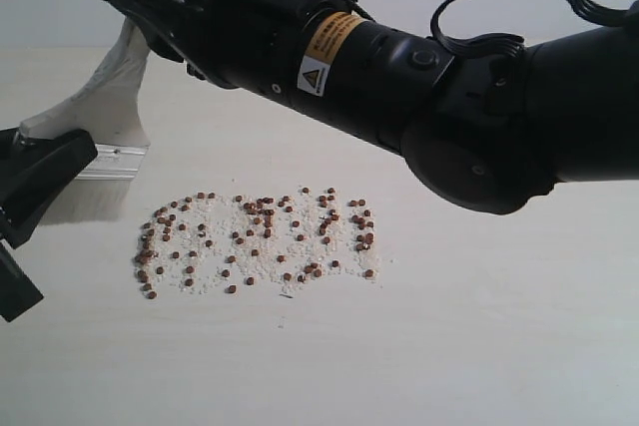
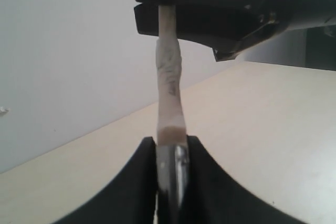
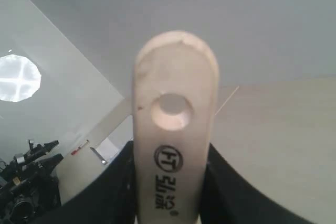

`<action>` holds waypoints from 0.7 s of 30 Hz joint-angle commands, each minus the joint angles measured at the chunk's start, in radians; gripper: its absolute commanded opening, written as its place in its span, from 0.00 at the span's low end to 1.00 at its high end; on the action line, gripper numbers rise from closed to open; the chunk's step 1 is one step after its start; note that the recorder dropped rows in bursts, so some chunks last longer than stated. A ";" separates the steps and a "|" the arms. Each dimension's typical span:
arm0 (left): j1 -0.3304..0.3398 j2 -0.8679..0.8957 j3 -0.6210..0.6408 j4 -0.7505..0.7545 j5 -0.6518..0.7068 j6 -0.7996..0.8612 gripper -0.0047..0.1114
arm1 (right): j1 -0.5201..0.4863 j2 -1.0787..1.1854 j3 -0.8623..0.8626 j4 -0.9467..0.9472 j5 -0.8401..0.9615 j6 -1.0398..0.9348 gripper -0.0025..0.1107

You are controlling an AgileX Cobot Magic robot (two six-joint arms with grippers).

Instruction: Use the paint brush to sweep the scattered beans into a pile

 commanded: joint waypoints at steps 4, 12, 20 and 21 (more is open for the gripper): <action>0.002 -0.002 0.003 0.058 -0.058 -0.003 0.44 | 0.002 -0.021 -0.008 0.016 0.022 -0.069 0.02; 0.002 -0.083 0.030 0.080 -0.055 -0.050 0.45 | -0.015 -0.203 -0.004 0.321 0.255 -0.603 0.02; 0.002 -0.430 0.109 0.090 -0.034 -0.342 0.15 | -0.151 -0.418 0.112 0.353 0.446 -0.899 0.02; 0.002 -0.504 0.109 0.130 -0.001 -0.404 0.04 | -0.172 -0.453 0.146 0.345 0.461 -0.926 0.02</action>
